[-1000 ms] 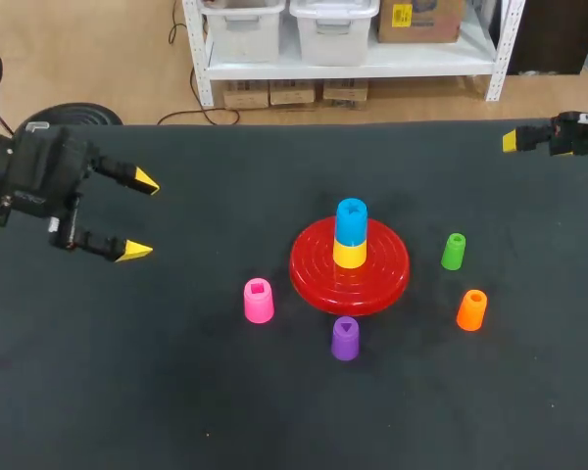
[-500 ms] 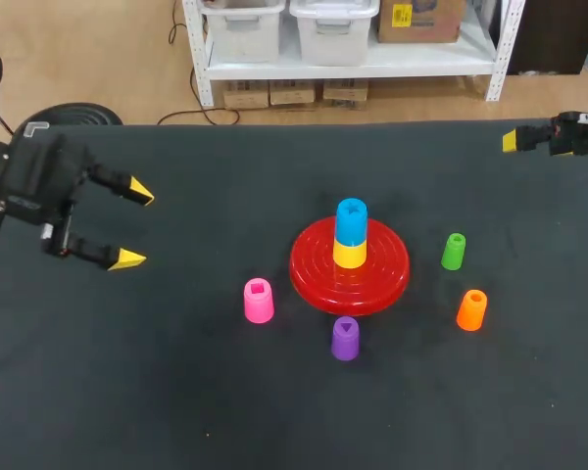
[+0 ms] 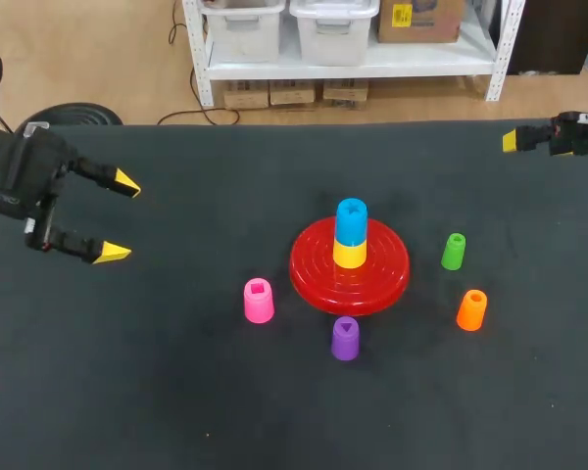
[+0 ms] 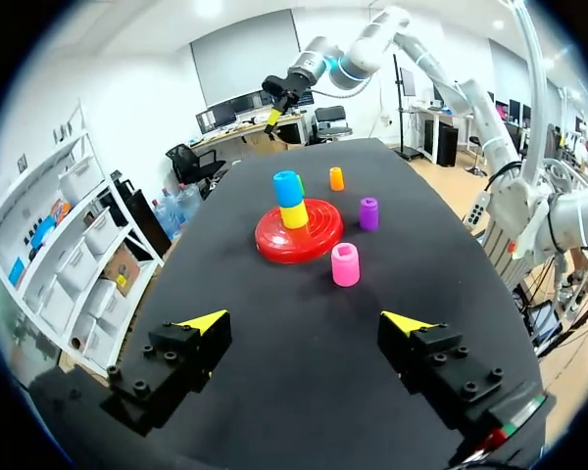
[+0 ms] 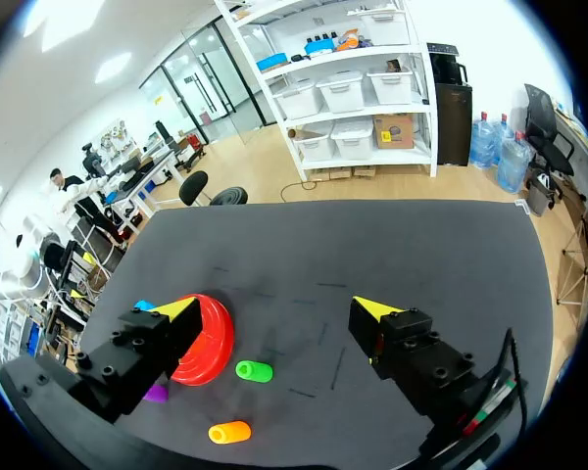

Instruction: Pick up and stack the cylinders on the red base in this order: pink,purple,orange,green

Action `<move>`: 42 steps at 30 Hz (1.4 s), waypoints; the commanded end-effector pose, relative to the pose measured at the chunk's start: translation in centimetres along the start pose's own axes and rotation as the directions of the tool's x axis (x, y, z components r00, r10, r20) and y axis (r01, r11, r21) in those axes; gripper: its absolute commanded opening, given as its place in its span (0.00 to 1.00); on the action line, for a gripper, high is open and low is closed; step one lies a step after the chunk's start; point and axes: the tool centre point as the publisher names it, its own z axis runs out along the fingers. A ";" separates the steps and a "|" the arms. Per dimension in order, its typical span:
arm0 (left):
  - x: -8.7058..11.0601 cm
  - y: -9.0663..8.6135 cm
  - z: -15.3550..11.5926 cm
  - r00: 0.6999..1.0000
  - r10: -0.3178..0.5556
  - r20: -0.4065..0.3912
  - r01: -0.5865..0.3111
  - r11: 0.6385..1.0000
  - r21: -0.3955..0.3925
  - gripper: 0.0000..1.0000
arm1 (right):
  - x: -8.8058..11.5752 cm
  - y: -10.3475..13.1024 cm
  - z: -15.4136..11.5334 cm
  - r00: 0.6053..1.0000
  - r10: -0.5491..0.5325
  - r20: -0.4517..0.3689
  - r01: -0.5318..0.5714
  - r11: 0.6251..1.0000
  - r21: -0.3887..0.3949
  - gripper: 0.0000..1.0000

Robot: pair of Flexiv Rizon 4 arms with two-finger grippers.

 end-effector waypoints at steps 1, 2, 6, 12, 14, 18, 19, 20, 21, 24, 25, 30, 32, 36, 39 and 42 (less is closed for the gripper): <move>-0.2 0.0 -0.1 1.000 0.008 0.011 -0.008 1.000 0.000 1.00 | 0.0 0.0 -0.1 1.000 0.000 0.000 0.000 1.000 0.002 1.00; -0.2 0.0 -0.1 1.000 0.008 0.011 -0.008 1.000 0.000 1.00 | 0.0 0.0 -0.1 1.000 0.000 0.000 0.000 1.000 0.002 1.00; -0.2 0.0 -0.1 1.000 0.008 0.011 -0.008 1.000 0.000 1.00 | 0.0 0.0 -0.1 1.000 0.000 0.000 0.000 1.000 0.002 1.00; -0.2 0.0 -0.1 1.000 0.008 0.011 -0.008 1.000 0.000 1.00 | -2.5 2.3 -1.7 0.983 -0.183 -0.006 0.183 0.983 0.006 1.00; -0.2 0.0 -0.1 1.000 0.008 0.011 -0.008 1.000 0.000 1.00 | -3.4 4.7 -1.7 0.956 -0.291 -0.028 0.291 0.956 -0.030 1.00; -0.2 0.0 -0.1 1.000 0.008 0.011 -0.008 1.000 0.000 1.00 | -4.2 10.0 -0.7 0.857 -0.502 -0.112 0.491 0.864 -0.115 1.00; -0.2 0.0 -0.1 1.000 0.008 0.011 -0.008 1.000 0.000 1.00 | -4.2 11.1 -0.4 0.823 -0.551 -0.141 0.535 0.834 -0.134 1.00; -0.2 0.0 -0.1 1.000 0.008 0.011 -0.008 1.000 0.000 1.00 | -4.1 12.2 0.0 0.789 -0.591 -0.166 0.569 0.806 -0.166 1.00; -0.2 0.0 -0.1 1.000 0.008 0.011 -0.008 1.000 0.000 1.00 | -3.9 13.4 0.4 0.745 -0.638 -0.194 0.609 0.769 -0.195 1.00; -0.2 0.0 -0.1 1.000 0.008 0.011 -0.008 1.000 0.000 1.00 | -2.9 16.3 1.4 0.630 -0.731 -0.263 0.677 0.682 -0.275 1.00; -0.2 0.0 -0.1 1.000 0.008 0.011 -0.008 1.000 0.000 1.00 | -2.4 17.2 1.7 0.588 -0.758 -0.284 0.693 0.652 -0.307 1.00; -0.2 0.0 -0.1 1.000 0.008 0.011 -0.008 1.000 0.000 1.00 | -0.9 19.2 2.7 0.537 -0.781 -0.317 0.705 0.623 -0.340 1.00; -0.2 0.0 -0.1 1.000 0.008 0.011 -0.008 1.000 0.000 1.00 | -0.9 19.2 2.7 0.537 -0.781 -0.317 0.705 0.623 -0.340 1.00; -0.2 0.0 -0.1 1.000 0.008 0.011 -0.008 1.000 0.000 1.00 | -0.9 19.2 2.7 0.537 -0.781 -0.317 0.705 0.623 -0.340 1.00; -0.2 0.0 -0.1 1.000 0.008 0.011 -0.008 1.000 0.000 1.00 | -0.9 19.2 2.7 0.537 -0.781 -0.317 0.705 0.623 -0.340 1.00; -0.2 0.0 -0.1 1.000 0.008 0.011 -0.008 1.000 0.000 1.00 | -0.9 19.2 2.7 0.537 -0.781 -0.317 0.705 0.623 -0.340 1.00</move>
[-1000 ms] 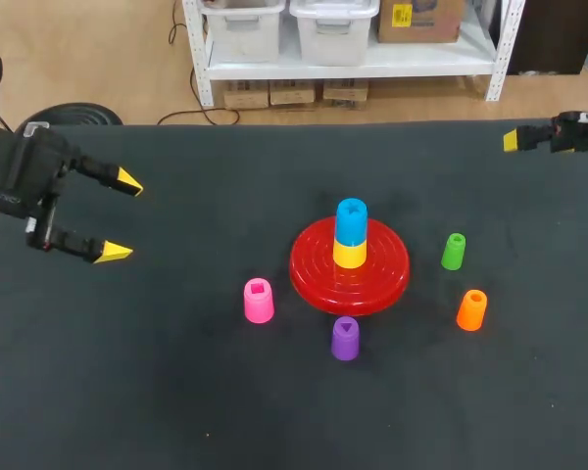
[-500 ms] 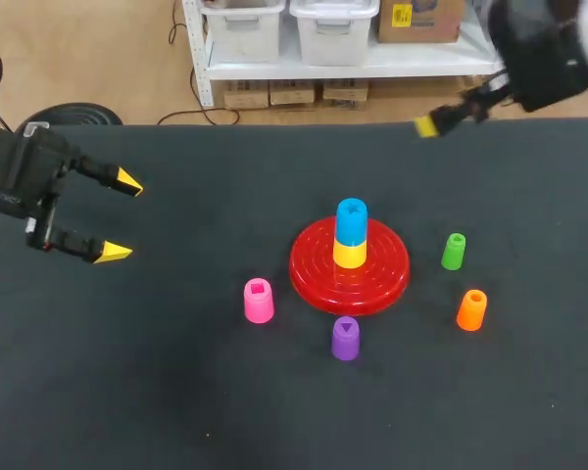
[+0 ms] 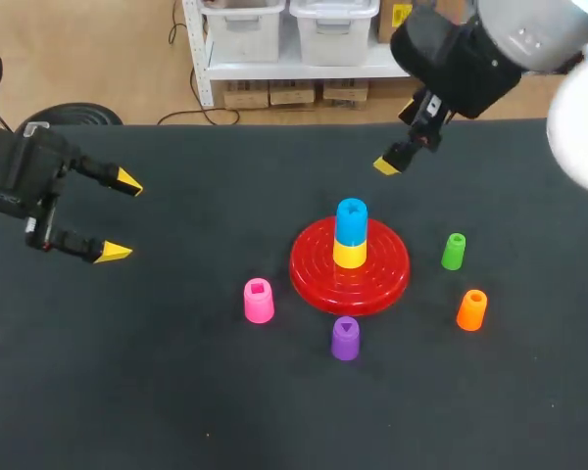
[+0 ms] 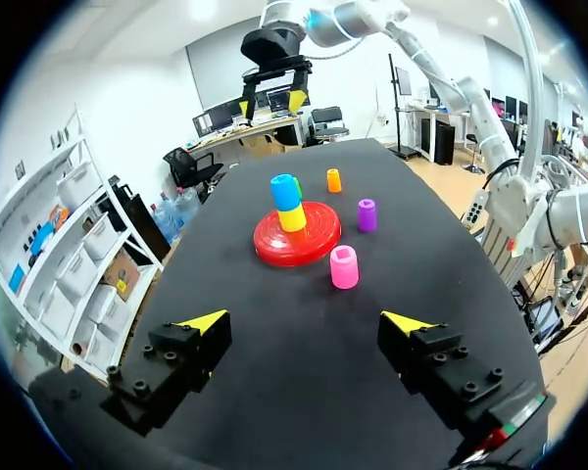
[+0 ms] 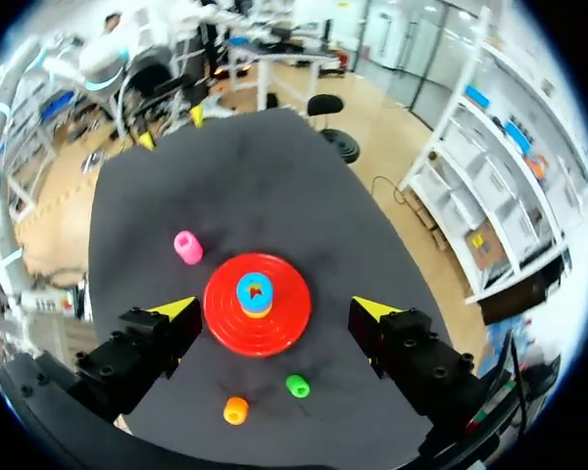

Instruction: Pick up and stack the cylinders on the red base in this order: pink,purple,orange,green

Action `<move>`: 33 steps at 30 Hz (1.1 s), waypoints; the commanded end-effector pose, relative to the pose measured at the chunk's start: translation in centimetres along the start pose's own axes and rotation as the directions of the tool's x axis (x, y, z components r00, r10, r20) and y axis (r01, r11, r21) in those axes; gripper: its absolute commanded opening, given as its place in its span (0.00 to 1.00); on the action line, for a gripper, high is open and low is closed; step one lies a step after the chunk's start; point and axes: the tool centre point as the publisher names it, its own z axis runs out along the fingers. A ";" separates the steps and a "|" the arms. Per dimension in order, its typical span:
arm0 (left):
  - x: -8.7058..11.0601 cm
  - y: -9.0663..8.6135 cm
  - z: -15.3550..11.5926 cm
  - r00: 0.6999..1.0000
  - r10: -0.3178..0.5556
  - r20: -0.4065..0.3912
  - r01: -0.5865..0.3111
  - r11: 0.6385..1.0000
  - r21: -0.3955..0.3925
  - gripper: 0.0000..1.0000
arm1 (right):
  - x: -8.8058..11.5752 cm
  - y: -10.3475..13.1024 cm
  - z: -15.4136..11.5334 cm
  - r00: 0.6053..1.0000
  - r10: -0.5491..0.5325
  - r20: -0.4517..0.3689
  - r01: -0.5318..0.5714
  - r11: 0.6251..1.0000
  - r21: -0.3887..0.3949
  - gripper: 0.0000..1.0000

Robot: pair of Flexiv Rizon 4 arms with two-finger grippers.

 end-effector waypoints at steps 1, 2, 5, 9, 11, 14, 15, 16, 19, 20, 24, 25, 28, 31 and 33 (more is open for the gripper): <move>0.1 0.0 0.0 1.000 0.003 0.003 -0.003 1.000 -0.001 1.00 | -0.8 -0.8 -0.1 0.999 0.000 -0.049 -0.003 0.998 -0.065 1.00; 0.1 0.0 0.0 1.000 0.003 0.003 -0.003 1.000 -0.001 1.00 | -1.2 -0.6 -0.4 0.998 -0.024 -0.064 0.020 0.998 -0.059 1.00; 0.1 0.0 0.0 1.000 0.003 0.003 -0.003 1.000 -0.001 1.00 | -3.1 1.1 0.0 0.983 -0.174 -0.057 0.168 0.980 -0.102 1.00; 0.1 0.0 0.0 1.000 0.003 0.003 -0.003 1.000 -0.001 1.00 | -5.4 3.4 2.3 0.942 -0.321 -0.098 0.294 0.931 -0.217 1.00; 0.1 0.0 0.0 1.000 0.003 0.003 -0.003 1.000 -0.001 1.00 | -6.3 4.3 3.3 0.923 -0.372 -0.095 0.339 0.906 -0.254 1.00; 0.1 0.0 0.0 1.000 0.003 0.003 -0.003 1.000 -0.001 1.00 | -7.0 5.7 4.8 0.889 -0.447 -0.099 0.398 0.861 -0.317 1.00; 0.1 0.0 0.0 1.000 0.003 0.003 -0.003 1.000 -0.001 1.00 | -7.1 6.1 5.4 0.878 -0.466 -0.108 0.408 0.848 -0.338 1.00; 0.1 0.0 0.0 1.000 0.003 0.003 -0.003 1.000 -0.001 1.00 | -7.1 6.5 6.2 0.869 -0.479 -0.121 0.415 0.841 -0.348 1.00; 0.1 0.0 0.0 1.000 0.003 0.003 -0.003 1.000 -0.001 1.00 | -6.9 7.4 8.1 0.849 -0.508 -0.144 0.424 0.819 -0.386 1.00; 0.1 0.0 0.0 1.000 0.003 0.003 -0.003 1.000 -0.001 1.00 | -6.9 7.7 8.6 0.846 -0.510 -0.154 0.422 0.818 -0.390 1.00; 0.1 0.0 0.0 1.000 0.003 0.003 -0.003 1.000 -0.001 1.00 | -6.5 8.3 10.3 0.840 -0.515 -0.171 0.413 0.812 -0.413 1.00; 0.1 0.0 0.0 1.000 0.003 0.003 -0.003 1.000 -0.001 1.00 | -6.5 8.3 10.6 0.840 -0.514 -0.175 0.410 0.811 -0.418 1.00; 0.1 0.0 0.0 1.000 0.003 0.003 -0.003 1.000 -0.001 1.00 | -6.3 8.5 11.4 0.847 -0.499 -0.182 0.389 0.816 -0.428 1.00; 0.1 0.0 0.0 1.000 0.003 0.003 -0.003 1.000 -0.001 1.00 | -6.2 8.7 12.1 0.849 -0.491 -0.196 0.381 0.825 -0.417 1.00; 0.1 0.0 0.0 1.000 0.003 0.003 -0.003 1.000 -0.001 1.00 | -6.1 8.8 12.5 0.849 -0.484 -0.212 0.374 0.834 -0.405 1.00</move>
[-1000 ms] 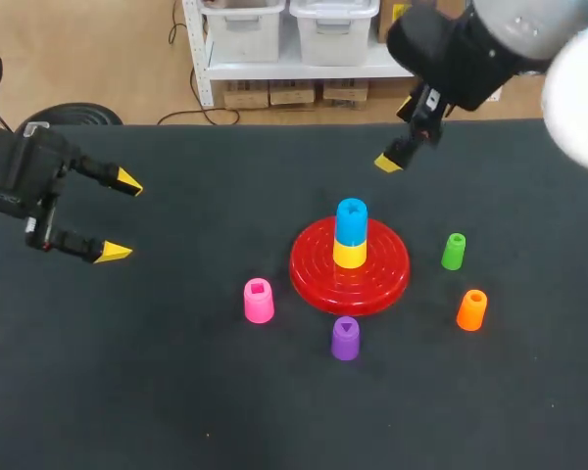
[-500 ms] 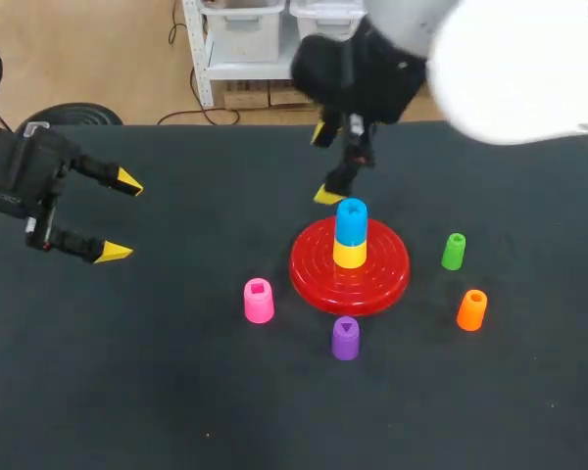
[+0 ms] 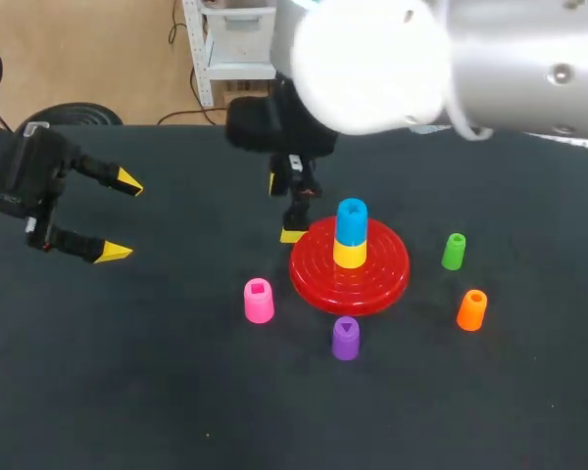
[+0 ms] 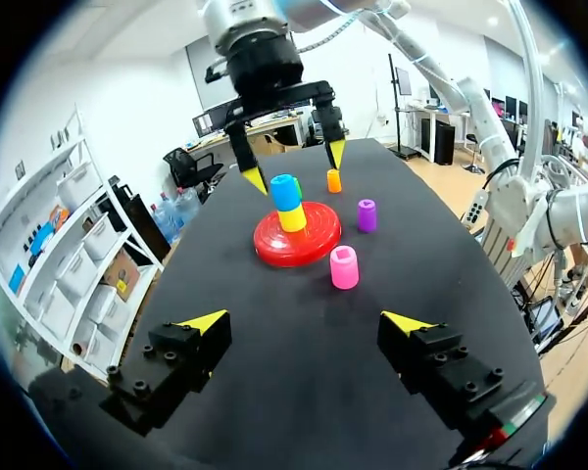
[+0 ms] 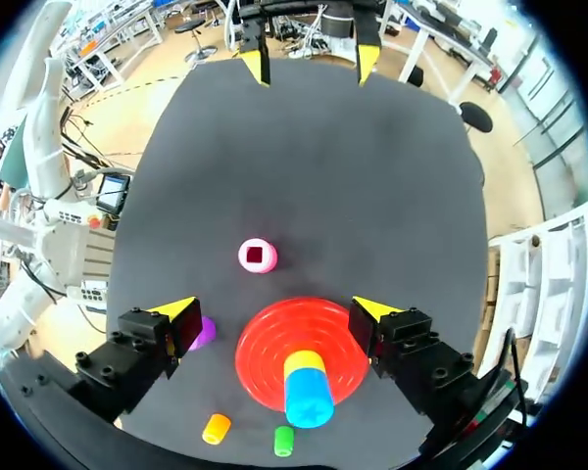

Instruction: Pick up and stack the cylinders on the red base in this order: pink,purple,orange,green

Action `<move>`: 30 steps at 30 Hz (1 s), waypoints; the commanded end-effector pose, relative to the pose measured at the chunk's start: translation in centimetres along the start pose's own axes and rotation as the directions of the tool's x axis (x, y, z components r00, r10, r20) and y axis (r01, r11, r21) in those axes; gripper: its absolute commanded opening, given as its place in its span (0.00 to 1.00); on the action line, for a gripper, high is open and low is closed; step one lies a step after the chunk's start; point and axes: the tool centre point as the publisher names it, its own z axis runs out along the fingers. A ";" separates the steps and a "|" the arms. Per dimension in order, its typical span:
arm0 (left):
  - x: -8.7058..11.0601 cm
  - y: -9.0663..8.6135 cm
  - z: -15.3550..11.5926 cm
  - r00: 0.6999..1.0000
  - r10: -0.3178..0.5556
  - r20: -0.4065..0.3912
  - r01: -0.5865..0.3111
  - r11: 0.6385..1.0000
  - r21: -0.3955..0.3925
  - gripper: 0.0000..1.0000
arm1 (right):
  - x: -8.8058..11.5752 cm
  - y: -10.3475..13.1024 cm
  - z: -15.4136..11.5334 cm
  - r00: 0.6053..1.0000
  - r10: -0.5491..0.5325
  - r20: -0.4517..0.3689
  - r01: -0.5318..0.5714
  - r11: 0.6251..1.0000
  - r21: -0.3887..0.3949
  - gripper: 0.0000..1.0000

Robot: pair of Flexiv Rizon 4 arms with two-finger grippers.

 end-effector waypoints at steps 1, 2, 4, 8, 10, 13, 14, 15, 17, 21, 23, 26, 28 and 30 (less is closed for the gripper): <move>0.1 0.0 0.0 1.000 0.003 0.003 -0.003 1.000 -0.001 1.00 | -0.4 -0.5 0.9 1.000 0.021 -0.021 -0.021 0.999 -0.027 1.00; 0.1 0.0 0.0 1.000 0.003 0.003 -0.003 1.000 -0.001 1.00 | -0.3 -0.5 1.1 0.998 0.048 -0.027 -0.048 0.999 -0.021 1.00; 0.1 0.0 0.0 1.000 0.003 0.003 -0.003 1.000 -0.001 1.00 | -0.1 -0.6 1.1 0.997 0.075 -0.021 -0.076 0.997 -0.025 1.00; 0.1 0.0 0.0 1.000 0.003 0.003 -0.003 1.000 -0.001 1.00 | -0.1 -0.6 1.1 0.997 0.075 -0.021 -0.076 0.997 -0.025 1.00; 0.1 0.0 0.0 1.000 0.003 0.003 -0.003 1.000 -0.001 1.00 | -0.1 -0.6 1.1 0.997 0.075 -0.021 -0.076 0.997 -0.025 1.00; 0.1 0.0 0.0 1.000 0.003 0.003 -0.003 1.000 -0.001 1.00 | -0.1 -0.6 1.1 0.997 0.075 -0.021 -0.076 0.997 -0.025 1.00; 0.1 0.0 0.0 1.000 0.003 0.003 -0.003 1.000 -0.001 1.00 | -0.2 -0.6 1.1 0.995 0.082 -0.058 -0.081 0.997 0.018 1.00; 0.1 0.0 0.0 1.000 0.003 0.003 -0.003 1.000 -0.001 1.00 | -0.4 -0.5 1.5 0.994 0.077 -0.084 -0.074 0.997 0.037 1.00; 0.1 0.0 0.0 1.000 0.003 0.003 -0.003 1.000 -0.001 1.00 | -0.9 -0.3 2.5 0.992 0.059 -0.113 -0.052 0.997 0.065 1.00; 0.1 0.0 0.0 1.000 0.003 0.003 -0.003 1.000 -0.001 1.00 | -1.5 0.2 4.8 0.992 0.023 -0.122 -0.017 0.999 0.050 1.00; 0.1 0.0 0.0 1.000 0.003 0.003 -0.003 1.000 -0.001 1.00 | -1.7 0.3 5.8 0.990 0.010 -0.137 -0.003 0.999 0.053 1.00; 0.1 0.0 0.0 1.000 0.003 0.003 -0.003 1.000 -0.001 1.00 | -1.8 0.5 7.0 0.991 0.001 -0.134 0.004 0.999 0.033 1.00; 0.1 0.0 0.0 1.000 0.003 0.003 -0.003 1.000 -0.001 1.00 | -1.8 0.5 7.5 0.991 -0.002 -0.133 0.005 1.000 0.024 1.00; 0.1 0.0 0.0 1.000 0.003 0.003 -0.003 1.000 -0.001 1.00 | -1.7 0.6 8.0 0.991 -0.002 -0.133 0.005 1.000 0.018 1.00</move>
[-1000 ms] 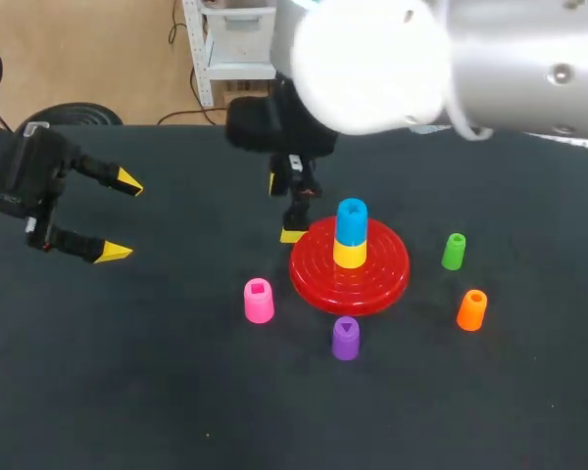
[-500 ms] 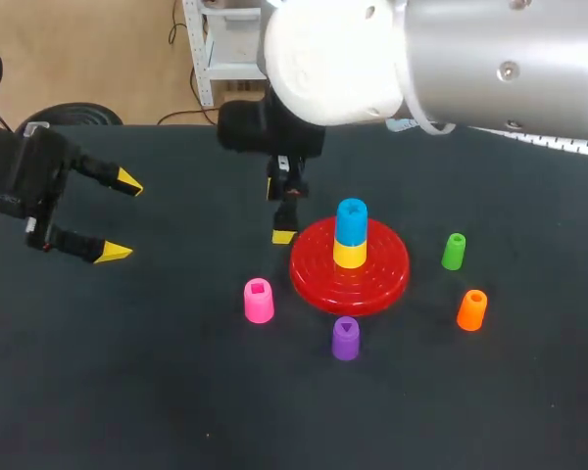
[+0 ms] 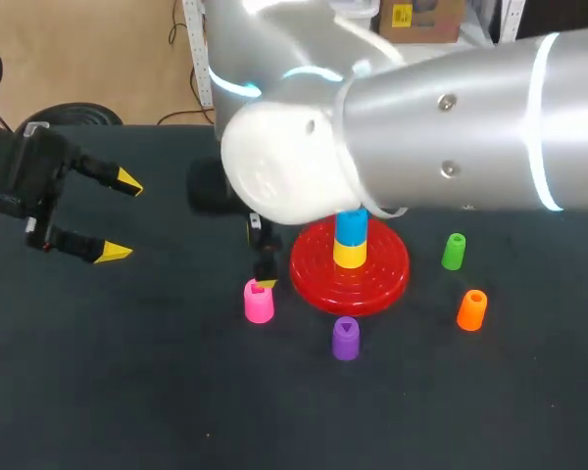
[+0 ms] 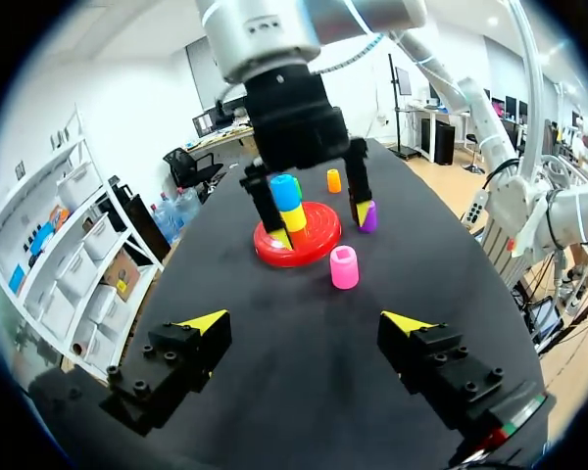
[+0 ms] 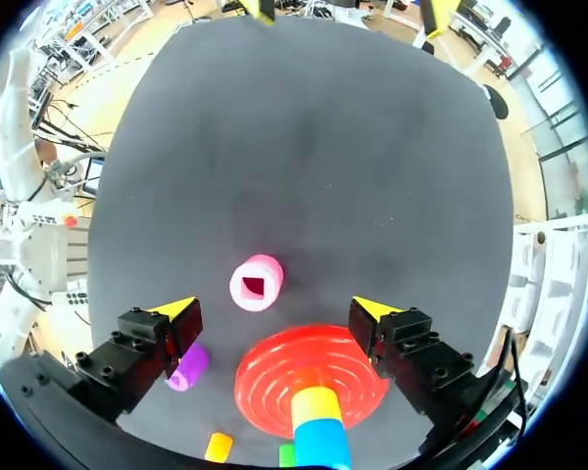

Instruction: Pick up and stack the cylinders on the red base in this order: pink,purple,orange,green

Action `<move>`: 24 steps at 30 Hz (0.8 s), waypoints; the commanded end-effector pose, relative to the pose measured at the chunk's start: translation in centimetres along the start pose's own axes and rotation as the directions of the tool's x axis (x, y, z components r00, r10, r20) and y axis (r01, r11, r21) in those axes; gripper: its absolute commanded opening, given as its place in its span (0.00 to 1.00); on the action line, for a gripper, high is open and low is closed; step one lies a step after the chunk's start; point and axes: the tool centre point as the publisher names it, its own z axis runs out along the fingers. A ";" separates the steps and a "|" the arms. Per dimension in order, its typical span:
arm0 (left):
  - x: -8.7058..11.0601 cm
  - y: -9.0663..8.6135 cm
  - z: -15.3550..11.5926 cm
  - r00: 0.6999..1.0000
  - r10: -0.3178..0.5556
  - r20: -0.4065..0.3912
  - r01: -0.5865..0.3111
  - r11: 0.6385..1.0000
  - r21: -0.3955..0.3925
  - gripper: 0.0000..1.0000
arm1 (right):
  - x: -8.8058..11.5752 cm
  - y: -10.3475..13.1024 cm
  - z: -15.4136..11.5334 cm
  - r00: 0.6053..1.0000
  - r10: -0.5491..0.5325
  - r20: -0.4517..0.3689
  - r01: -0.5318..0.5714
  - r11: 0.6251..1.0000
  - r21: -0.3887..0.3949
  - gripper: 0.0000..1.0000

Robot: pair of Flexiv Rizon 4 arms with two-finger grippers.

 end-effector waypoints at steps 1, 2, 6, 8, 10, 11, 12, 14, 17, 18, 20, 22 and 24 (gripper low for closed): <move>0.1 0.0 0.0 1.000 0.003 0.003 -0.003 1.000 -0.001 1.00 | 0.1 -0.1 1.0 1.000 0.001 0.007 -0.001 1.000 -0.005 1.00; 0.1 0.0 0.0 1.000 0.003 0.003 -0.003 1.000 -0.001 1.00 | 0.1 0.0 1.1 1.000 0.001 0.011 -0.001 1.000 -0.007 1.00; 0.1 0.0 0.0 1.000 0.003 0.003 -0.003 1.000 -0.001 1.00 | 0.3 0.3 1.8 0.999 -0.005 0.039 0.006 1.000 -0.028 1.00; 0.1 0.0 0.0 1.000 0.003 0.003 -0.003 1.000 -0.001 1.00 | 0.4 0.4 2.2 0.998 -0.003 0.059 0.006 0.999 -0.045 1.00; 0.1 0.0 0.0 1.000 0.003 0.003 -0.003 1.000 -0.001 1.00 | 0.4 0.5 2.4 0.998 -0.001 0.065 0.004 0.999 -0.045 1.00; 0.1 0.0 0.0 1.000 0.003 0.003 -0.003 1.000 -0.001 1.00 | 0.4 0.5 2.6 0.998 0.002 0.064 0.001 0.999 -0.049 1.00; 0.1 0.0 0.0 1.000 0.003 0.003 -0.003 1.000 -0.001 1.00 | 0.4 0.5 2.8 0.998 0.001 0.066 0.002 0.999 -0.051 1.00; 0.1 0.0 0.0 1.000 0.003 0.003 -0.003 1.000 -0.001 1.00 | 0.3 0.7 3.1 0.998 0.000 0.067 0.004 0.998 -0.056 1.00; 0.1 0.0 0.0 1.000 0.003 0.003 -0.003 1.000 -0.001 1.00 | 0.0 0.9 3.4 0.998 -0.005 0.063 0.009 0.998 -0.058 1.00; 0.1 0.0 0.0 1.000 0.003 0.003 -0.003 1.000 -0.001 1.00 | -0.1 0.9 3.6 0.998 -0.006 0.062 0.010 0.998 -0.059 1.00; 0.1 0.0 0.0 1.000 0.003 0.003 -0.003 1.000 -0.001 1.00 | -0.3 1.1 3.8 0.997 -0.011 0.078 0.017 0.997 -0.075 1.00; 0.1 0.0 0.0 1.000 0.003 0.003 -0.003 1.000 -0.001 1.00 | -0.5 1.2 4.1 0.997 -0.014 0.075 0.019 0.997 -0.073 1.00; 0.1 0.0 0.0 1.000 0.003 0.003 -0.003 1.000 -0.001 1.00 | -0.6 1.3 4.3 0.997 -0.016 0.073 0.022 0.997 -0.074 1.00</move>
